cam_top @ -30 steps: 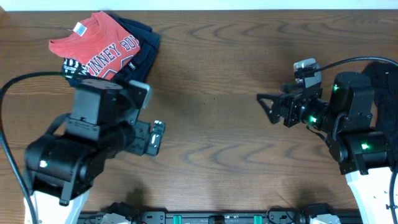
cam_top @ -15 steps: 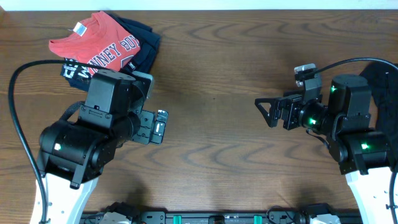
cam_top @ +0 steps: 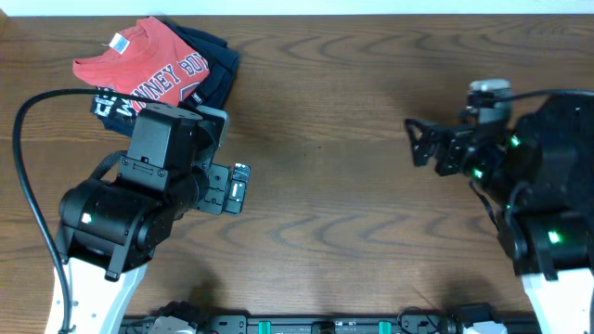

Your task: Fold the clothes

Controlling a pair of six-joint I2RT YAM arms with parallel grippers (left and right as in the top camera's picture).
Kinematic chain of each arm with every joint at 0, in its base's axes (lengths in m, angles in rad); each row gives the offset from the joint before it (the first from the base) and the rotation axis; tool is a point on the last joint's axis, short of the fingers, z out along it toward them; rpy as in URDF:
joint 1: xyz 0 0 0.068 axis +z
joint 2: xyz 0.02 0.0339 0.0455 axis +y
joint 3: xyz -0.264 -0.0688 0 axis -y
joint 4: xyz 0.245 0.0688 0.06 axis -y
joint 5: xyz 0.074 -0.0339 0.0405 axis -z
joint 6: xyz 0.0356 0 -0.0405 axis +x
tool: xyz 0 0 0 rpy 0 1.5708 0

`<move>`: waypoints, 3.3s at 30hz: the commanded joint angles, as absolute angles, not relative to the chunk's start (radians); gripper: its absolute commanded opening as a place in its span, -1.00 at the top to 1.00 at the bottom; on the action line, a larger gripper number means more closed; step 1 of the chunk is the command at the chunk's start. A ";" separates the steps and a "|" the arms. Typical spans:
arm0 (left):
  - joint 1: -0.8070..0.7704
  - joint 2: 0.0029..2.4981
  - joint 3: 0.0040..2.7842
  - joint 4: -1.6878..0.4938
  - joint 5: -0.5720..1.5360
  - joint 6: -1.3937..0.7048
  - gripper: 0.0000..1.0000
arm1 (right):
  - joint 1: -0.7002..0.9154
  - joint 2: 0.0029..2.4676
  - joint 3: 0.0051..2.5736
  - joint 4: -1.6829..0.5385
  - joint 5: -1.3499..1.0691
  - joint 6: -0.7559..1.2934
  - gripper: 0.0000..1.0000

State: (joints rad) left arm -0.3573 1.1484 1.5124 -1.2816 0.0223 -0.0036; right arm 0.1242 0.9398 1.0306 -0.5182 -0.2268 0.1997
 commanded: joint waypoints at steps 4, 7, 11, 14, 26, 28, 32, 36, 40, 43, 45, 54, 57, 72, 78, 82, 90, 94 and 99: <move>-0.361 1.150 1.502 -1.282 0.014 -0.013 -0.96 | 0.132 0.672 0.909 -0.487 0.012 0.052 -0.98; -0.361 1.150 1.502 -1.282 0.014 -0.013 -0.96 | 0.131 0.525 0.810 -0.492 0.012 -0.001 -0.99; -0.361 1.150 1.502 -1.282 0.014 -0.013 -0.96 | 0.131 0.329 0.659 -0.503 0.023 -0.006 -0.98; -0.361 1.150 1.502 -1.282 0.014 -0.013 -0.96 | 0.131 0.214 0.549 -0.503 0.023 -0.006 -0.98; -0.361 1.150 1.502 -1.282 0.014 -0.013 -0.96 | 0.131 0.006 0.217 -0.421 0.018 0.007 -0.98; -0.361 1.150 1.502 -1.282 0.014 -0.013 -0.96 | 0.130 0.006 0.196 -0.400 0.019 0.006 -0.99; -0.361 1.150 1.502 -1.282 0.014 -0.013 -0.96 | 0.130 0.006 0.159 -0.396 0.018 0.006 -0.99; -0.361 1.150 1.502 -1.282 0.014 -0.013 -0.96 | 0.131 0.009 0.114 -0.385 0.018 0.006 -0.98; -0.361 1.150 1.502 -1.282 0.014 -0.013 -0.96 | 0.131 0.009 0.113 -0.380 0.019 0.006 -0.99; -0.361 1.150 1.502 -1.282 0.014 -0.013 -0.96 | 0.131 0.009 0.113 -0.380 0.019 0.006 -0.98; -0.361 1.150 1.502 -1.282 0.014 -0.013 -0.96 | 0.131 0.009 0.113 -0.380 0.019 0.006 -0.98; -0.361 1.150 1.502 -1.282 0.014 -0.013 -0.96 | 0.131 0.009 0.113 -0.380 0.019 0.006 -0.99; -0.361 1.150 1.502 -1.282 0.014 -0.013 -0.96 | 0.131 0.009 0.113 -0.380 0.019 0.006 -0.98; -0.295 1.029 1.462 -1.104 -0.045 0.048 -0.96 | 0.131 0.009 0.113 -0.380 0.019 0.006 -0.98; -0.130 0.829 1.249 -0.690 0.125 0.060 -0.96 | 0.131 0.009 0.113 -0.380 0.019 0.006 -0.99; -0.030 0.663 1.052 -0.461 0.236 0.110 -0.96 | 0.131 0.009 0.113 -0.380 0.019 0.006 -0.99; 0.060 0.367 0.771 -0.340 0.258 0.128 -0.96 | 0.131 0.009 0.113 -0.380 0.019 0.006 -0.99; 0.077 0.262 0.673 -0.322 0.258 0.128 -0.96 | 0.131 0.009 0.113 -0.380 0.019 0.006 -0.98; 0.078 0.168 0.553 -0.281 0.259 0.127 -0.96 | 0.131 0.009 0.113 -0.380 0.019 0.006 -0.99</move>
